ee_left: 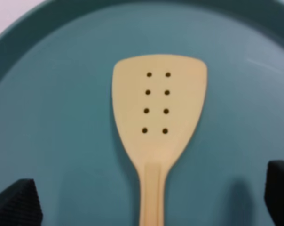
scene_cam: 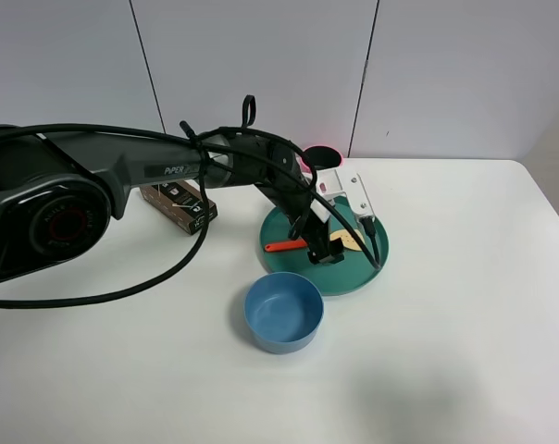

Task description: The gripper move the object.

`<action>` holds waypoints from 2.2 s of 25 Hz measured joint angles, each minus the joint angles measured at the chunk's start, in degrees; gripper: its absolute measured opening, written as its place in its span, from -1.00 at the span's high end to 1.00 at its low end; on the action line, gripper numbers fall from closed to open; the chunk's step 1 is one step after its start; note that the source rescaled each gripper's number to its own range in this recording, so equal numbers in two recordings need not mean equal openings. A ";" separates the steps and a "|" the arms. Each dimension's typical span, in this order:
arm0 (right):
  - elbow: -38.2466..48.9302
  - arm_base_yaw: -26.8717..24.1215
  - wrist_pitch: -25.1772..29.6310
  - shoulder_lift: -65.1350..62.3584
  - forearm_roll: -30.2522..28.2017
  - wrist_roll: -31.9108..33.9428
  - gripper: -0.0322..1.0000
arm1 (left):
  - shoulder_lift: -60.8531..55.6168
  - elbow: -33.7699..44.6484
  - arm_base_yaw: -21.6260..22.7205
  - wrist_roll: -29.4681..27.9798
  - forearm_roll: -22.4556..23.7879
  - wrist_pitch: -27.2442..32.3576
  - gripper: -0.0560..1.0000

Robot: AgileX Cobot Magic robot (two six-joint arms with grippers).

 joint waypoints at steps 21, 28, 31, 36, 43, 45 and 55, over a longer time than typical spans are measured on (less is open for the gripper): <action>0.00 0.00 0.00 0.00 0.00 0.00 -1.00 | -26.88 0.00 -4.61 -48.44 19.37 10.24 -0.92; 0.00 0.00 0.00 0.00 0.00 0.00 -1.00 | -30.67 0.00 4.52 -50.61 29.66 12.27 -0.92; 0.00 0.00 0.00 0.00 0.00 0.00 -1.00 | -32.88 0.00 10.37 -50.56 30.85 14.12 -0.92; 0.00 0.00 0.00 0.00 0.00 0.00 -1.00 | -36.67 0.00 20.35 -50.56 31.48 15.88 -0.92; 0.00 0.00 0.00 0.00 0.00 0.00 -1.00 | -43.12 0.00 33.41 -48.73 31.54 23.72 -0.92; 0.00 0.00 0.00 0.00 0.00 0.00 -1.00 | -45.25 0.00 35.94 -47.64 31.54 26.90 -0.92; 0.00 0.00 0.00 0.00 0.00 0.00 -1.00 | -62.15 3.56 40.76 -45.50 31.59 38.94 -0.92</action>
